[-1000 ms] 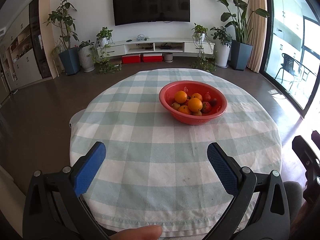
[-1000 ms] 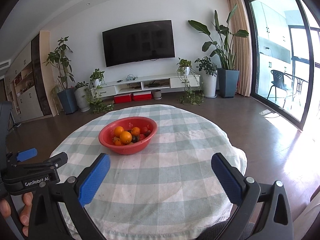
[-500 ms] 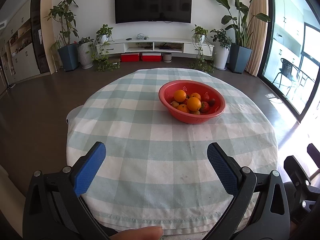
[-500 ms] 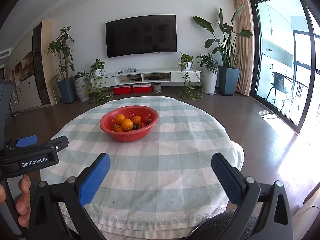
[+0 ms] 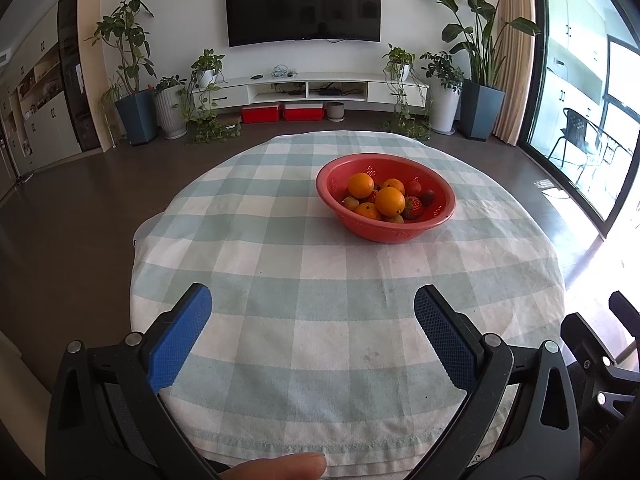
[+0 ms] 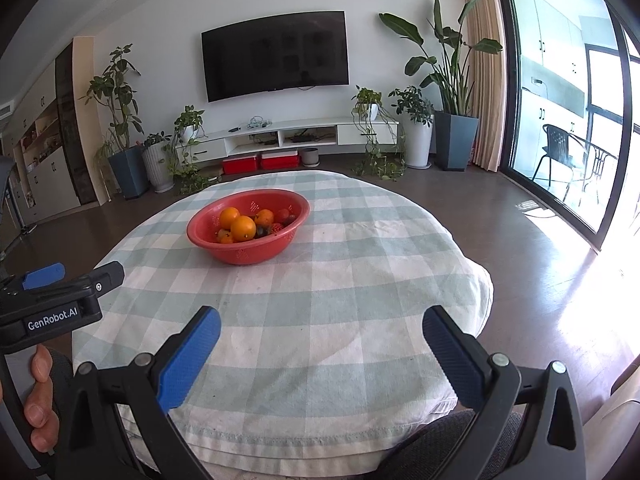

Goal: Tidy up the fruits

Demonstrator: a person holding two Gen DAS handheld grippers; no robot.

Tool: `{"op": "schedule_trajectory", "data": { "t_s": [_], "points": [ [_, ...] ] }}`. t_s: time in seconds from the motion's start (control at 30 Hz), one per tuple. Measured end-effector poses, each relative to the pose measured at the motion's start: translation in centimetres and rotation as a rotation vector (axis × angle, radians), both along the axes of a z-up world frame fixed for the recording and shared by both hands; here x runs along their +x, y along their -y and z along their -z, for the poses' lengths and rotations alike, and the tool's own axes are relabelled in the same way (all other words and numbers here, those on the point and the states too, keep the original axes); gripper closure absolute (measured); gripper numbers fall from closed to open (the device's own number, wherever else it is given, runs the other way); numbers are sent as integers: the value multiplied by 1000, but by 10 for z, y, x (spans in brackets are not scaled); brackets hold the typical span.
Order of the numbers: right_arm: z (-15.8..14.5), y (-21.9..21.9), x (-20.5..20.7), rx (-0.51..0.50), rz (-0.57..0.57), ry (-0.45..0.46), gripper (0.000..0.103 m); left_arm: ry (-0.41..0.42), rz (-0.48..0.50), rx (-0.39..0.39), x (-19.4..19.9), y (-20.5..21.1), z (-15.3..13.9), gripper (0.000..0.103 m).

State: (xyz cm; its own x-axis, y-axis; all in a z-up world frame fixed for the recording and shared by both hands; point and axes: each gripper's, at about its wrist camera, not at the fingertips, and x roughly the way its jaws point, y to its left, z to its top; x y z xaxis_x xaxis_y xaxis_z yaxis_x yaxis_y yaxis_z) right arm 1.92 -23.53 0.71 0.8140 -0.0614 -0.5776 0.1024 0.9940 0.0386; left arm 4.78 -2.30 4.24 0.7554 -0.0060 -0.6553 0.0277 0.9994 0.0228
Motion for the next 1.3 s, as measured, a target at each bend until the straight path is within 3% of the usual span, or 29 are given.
{"op": "schedule_trajectory", "data": {
  "t_s": [1.3],
  "points": [
    [1,-6,-14,-18,-14,7,0,24,0,-9,-6,1,1,0]
  ]
}}
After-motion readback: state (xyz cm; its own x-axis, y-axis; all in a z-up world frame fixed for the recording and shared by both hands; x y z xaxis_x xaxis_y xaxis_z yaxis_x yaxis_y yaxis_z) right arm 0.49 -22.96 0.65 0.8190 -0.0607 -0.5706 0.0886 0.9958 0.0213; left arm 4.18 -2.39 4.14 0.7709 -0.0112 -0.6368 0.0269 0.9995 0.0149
